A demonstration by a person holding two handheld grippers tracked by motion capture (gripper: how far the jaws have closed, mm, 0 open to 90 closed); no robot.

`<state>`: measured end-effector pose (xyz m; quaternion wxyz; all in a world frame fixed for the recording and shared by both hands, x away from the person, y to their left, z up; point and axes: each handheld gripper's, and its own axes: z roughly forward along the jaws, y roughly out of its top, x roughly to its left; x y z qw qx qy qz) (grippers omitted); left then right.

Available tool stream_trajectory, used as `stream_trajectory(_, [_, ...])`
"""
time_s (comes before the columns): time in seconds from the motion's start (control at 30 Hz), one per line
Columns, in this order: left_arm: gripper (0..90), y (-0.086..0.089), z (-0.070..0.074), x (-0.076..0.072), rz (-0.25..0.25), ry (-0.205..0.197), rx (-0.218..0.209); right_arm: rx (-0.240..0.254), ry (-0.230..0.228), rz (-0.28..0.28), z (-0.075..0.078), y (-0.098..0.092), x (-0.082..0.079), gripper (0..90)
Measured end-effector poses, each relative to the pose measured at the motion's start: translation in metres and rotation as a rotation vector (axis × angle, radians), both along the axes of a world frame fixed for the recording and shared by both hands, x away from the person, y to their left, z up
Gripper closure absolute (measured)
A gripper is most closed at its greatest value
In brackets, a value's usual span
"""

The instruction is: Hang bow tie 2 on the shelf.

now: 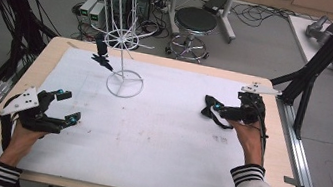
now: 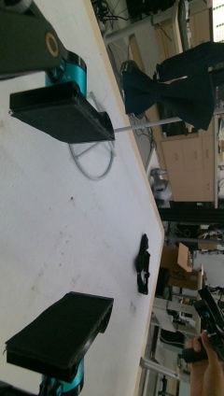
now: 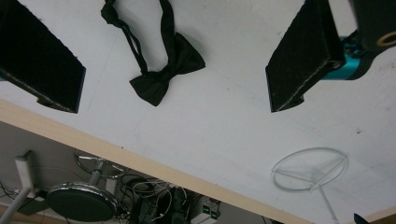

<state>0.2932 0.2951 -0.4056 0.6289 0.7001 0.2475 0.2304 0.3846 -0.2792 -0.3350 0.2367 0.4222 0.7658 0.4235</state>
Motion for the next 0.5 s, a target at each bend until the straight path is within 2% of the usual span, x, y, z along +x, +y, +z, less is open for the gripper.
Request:
stream_trajectory(0.2, [17.3,0.000,0.000,0.000,0.002,0.002,-0.008,-0.018,0.039,-0.007,-0.005,0.006,0.010,4.0])
stream_trajectory(0.4, [17.3,0.000,0.000,0.000,0.001,-0.002,-0.007,-0.037,0.094,-0.013,-0.012,0.015,0.020,4.9])
stream_trajectory(0.5, [17.3,0.000,0.000,0.000,0.000,-0.001,-0.006,-0.063,0.133,-0.028,-0.018,0.021,0.025,5.1])
